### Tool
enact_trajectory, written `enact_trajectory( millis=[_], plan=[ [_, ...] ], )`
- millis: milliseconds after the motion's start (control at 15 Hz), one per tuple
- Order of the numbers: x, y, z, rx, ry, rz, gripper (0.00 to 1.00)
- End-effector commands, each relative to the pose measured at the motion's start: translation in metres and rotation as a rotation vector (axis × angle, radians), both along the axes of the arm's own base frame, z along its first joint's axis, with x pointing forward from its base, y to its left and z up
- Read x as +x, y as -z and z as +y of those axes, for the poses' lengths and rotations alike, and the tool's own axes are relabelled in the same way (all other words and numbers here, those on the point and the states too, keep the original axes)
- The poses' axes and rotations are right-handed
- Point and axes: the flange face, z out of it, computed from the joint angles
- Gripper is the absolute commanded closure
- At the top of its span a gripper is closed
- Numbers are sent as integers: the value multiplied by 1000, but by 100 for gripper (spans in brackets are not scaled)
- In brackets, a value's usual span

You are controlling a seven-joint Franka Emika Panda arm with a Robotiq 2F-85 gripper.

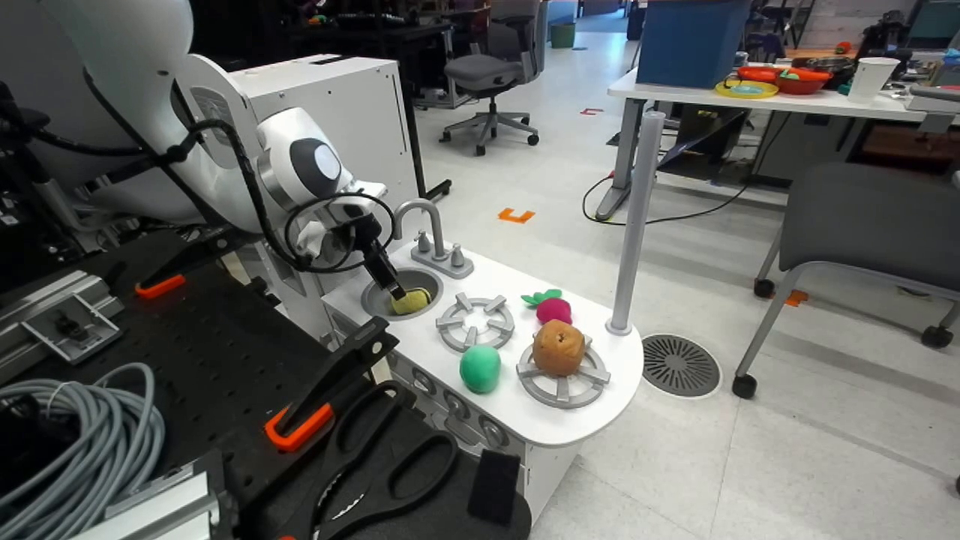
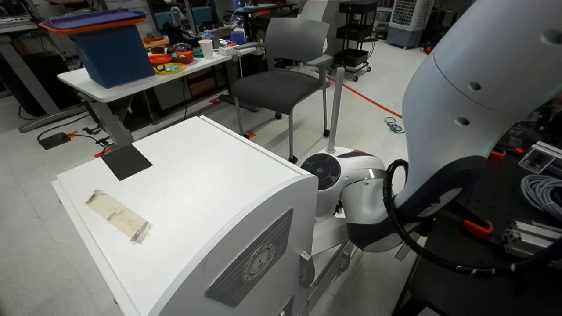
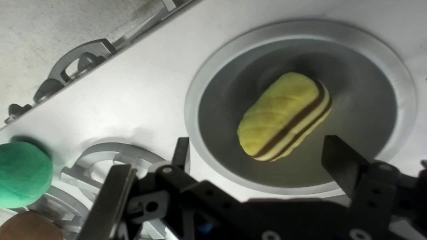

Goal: Put the yellow plushy in the sink

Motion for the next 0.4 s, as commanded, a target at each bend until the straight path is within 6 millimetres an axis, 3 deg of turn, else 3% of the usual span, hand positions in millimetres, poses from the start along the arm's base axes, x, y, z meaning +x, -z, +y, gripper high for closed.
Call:
enact_trajectory(
  millis=[0,67,133,200,333],
  plan=[
    [-30,-52,-11,1,7,164,0],
    [-38,-63,-16,-10,8,204,0],
    [-18,-28,-8,-25,8,104,0],
    [-20,-38,-9,-26,11,117,0],
    [-18,-38,-9,-25,10,113,0]
  ],
)
